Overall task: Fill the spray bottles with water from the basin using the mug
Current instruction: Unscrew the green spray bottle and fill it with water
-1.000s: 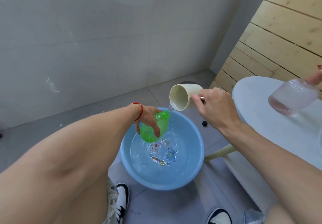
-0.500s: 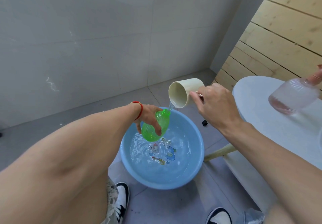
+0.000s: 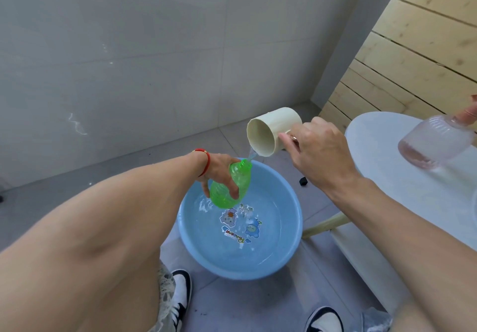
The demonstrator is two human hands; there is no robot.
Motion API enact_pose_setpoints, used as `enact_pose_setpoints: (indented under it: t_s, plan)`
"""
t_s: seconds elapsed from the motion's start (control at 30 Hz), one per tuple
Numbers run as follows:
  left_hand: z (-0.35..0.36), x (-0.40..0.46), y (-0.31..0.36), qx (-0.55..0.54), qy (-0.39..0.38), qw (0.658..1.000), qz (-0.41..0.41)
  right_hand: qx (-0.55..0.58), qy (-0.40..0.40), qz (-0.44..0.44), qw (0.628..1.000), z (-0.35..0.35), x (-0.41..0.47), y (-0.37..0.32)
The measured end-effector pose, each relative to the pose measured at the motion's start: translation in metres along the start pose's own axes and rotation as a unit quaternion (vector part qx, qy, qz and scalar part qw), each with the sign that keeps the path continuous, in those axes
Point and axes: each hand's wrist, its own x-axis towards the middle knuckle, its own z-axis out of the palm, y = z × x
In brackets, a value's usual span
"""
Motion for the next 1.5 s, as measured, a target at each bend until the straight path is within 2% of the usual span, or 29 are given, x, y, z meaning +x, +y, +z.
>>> enact_pose_setpoints:
  t_s: [0.63, 1.2, 1.27, 1.33, 1.37, 1.43, 1.5]
  plan:
    - [0.0, -0.002, 0.001, -0.007, -0.008, 1.0, -0.003, -0.047, 0.009, -0.064, 0.997, 0.002, 0.002, -0.002]
    - [-0.002, -0.006, 0.003, -0.021, 0.019, 0.998, 0.049, -0.092, 0.055, -0.166, 0.98, -0.004, 0.007, -0.008]
    - [-0.003, -0.005, 0.003, -0.026, 0.033, 0.998, 0.056, -0.059, 0.032, -0.109, 0.992, -0.003, 0.005, -0.009]
    - [-0.005, -0.006, 0.002, -0.016, 0.05, 0.996, 0.066, -0.019, -0.045, 0.019, 0.999, 0.003, 0.001, -0.01]
    - [-0.005, -0.007, 0.001, -0.01, 0.06, 0.995, 0.073, 0.006, -0.097, 0.102, 0.99, 0.01, -0.003, -0.007]
    - [-0.008, -0.008, -0.002, -0.004, 0.072, 0.994, 0.084, 0.069, -0.188, 0.253, 0.947, 0.027, -0.014, 0.0]
    - [-0.01, -0.009, -0.005, -0.013, 0.079, 0.993, 0.088, 0.126, -0.283, 0.344, 0.886, 0.051, -0.031, 0.009]
